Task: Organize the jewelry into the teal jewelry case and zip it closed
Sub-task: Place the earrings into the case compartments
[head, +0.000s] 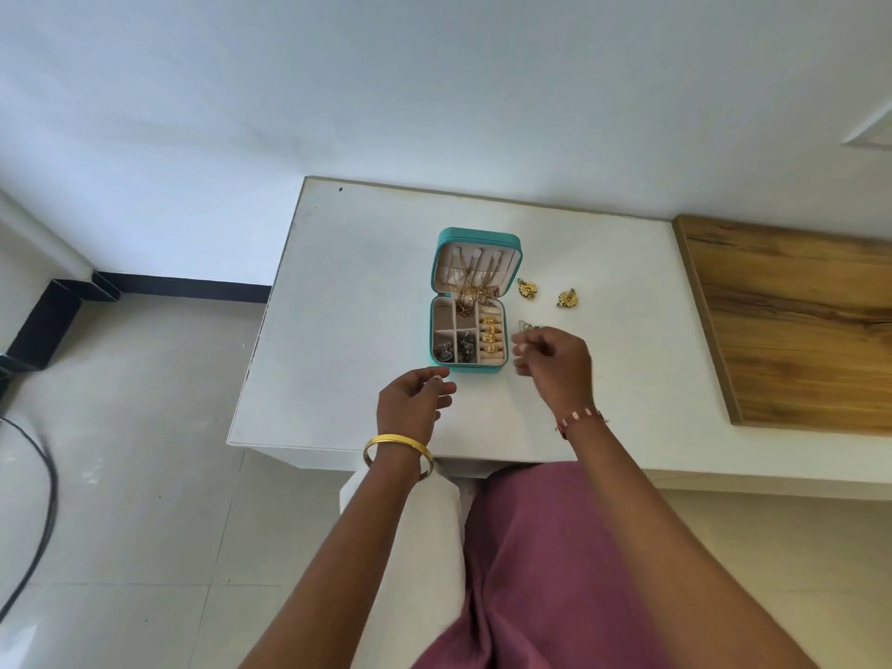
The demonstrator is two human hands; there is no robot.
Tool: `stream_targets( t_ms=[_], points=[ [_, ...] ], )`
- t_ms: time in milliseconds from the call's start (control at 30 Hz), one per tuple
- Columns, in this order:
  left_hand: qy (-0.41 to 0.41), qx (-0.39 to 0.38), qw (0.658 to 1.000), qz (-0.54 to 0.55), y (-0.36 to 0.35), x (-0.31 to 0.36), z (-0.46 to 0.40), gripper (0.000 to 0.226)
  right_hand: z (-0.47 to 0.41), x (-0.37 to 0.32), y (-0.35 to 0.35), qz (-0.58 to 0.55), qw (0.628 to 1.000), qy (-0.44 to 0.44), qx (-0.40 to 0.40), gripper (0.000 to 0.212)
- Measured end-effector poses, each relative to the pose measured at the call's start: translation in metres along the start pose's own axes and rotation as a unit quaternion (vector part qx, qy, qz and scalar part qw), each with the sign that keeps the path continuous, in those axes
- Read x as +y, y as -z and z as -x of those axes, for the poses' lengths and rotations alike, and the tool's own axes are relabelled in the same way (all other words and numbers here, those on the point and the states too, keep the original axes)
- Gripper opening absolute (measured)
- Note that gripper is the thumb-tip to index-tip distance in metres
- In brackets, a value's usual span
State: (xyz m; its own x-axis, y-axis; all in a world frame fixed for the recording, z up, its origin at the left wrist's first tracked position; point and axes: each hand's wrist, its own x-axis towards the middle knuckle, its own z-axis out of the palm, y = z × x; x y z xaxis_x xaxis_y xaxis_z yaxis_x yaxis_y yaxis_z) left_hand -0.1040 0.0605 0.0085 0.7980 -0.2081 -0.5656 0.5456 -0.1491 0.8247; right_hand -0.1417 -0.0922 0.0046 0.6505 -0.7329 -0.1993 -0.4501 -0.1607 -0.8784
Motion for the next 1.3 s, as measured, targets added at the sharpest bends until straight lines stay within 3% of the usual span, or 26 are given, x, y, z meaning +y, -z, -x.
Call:
stream_targets(
  t_ms=[167, 400, 567, 667, 733, 833, 933, 1100, 1300],
  points=[
    [0.004, -0.04, 0.999, -0.032, -0.027, -0.007, 0.007, 0.02, -0.003, 0.044, 0.031, 0.028, 0.991, -0.069, 0.114, 0.017],
    [0.001, -0.064, 0.996, -0.061, -0.053, -0.007, 0.007, 0.018, -0.02, 0.049, 0.025, 0.206, 0.977, 0.052, 0.0, 0.03],
    [0.001, -0.062, 0.995, -0.081, -0.058, -0.009, 0.007, 0.018, -0.023, 0.054, 0.02, 0.304, 0.944, 0.129, -0.011, 0.016],
    [0.002, -0.063, 0.994, -0.089, -0.058, -0.009, 0.008, 0.019, -0.021, 0.054, 0.022, 0.253, 0.961, 0.108, 0.007, 0.014],
    [-0.01, -0.063, 0.993, -0.1, -0.057, -0.007, 0.008, 0.02, -0.016, 0.047, 0.022, 0.147, 0.987, 0.058, 0.018, 0.012],
    [-0.056, -0.059, 0.987, -0.141, -0.058, -0.003, 0.008, 0.023, -0.003, 0.032, 0.021, -0.059, 0.997, -0.043, -0.04, 0.012],
    [-0.1, -0.066, 0.979, -0.168, -0.061, 0.004, 0.009, 0.029, 0.009, 0.017, 0.022, -0.158, 0.978, -0.076, -0.113, 0.012],
    [-0.155, -0.073, 0.971, -0.168, -0.061, 0.011, 0.007, 0.03, 0.015, 0.001, 0.02, -0.155, 0.978, -0.052, -0.127, 0.008],
    [-0.121, -0.037, 0.988, -0.093, -0.055, 0.004, -0.006, 0.023, -0.004, -0.002, 0.018, -0.123, 0.99, -0.035, -0.058, 0.019]
  ],
)
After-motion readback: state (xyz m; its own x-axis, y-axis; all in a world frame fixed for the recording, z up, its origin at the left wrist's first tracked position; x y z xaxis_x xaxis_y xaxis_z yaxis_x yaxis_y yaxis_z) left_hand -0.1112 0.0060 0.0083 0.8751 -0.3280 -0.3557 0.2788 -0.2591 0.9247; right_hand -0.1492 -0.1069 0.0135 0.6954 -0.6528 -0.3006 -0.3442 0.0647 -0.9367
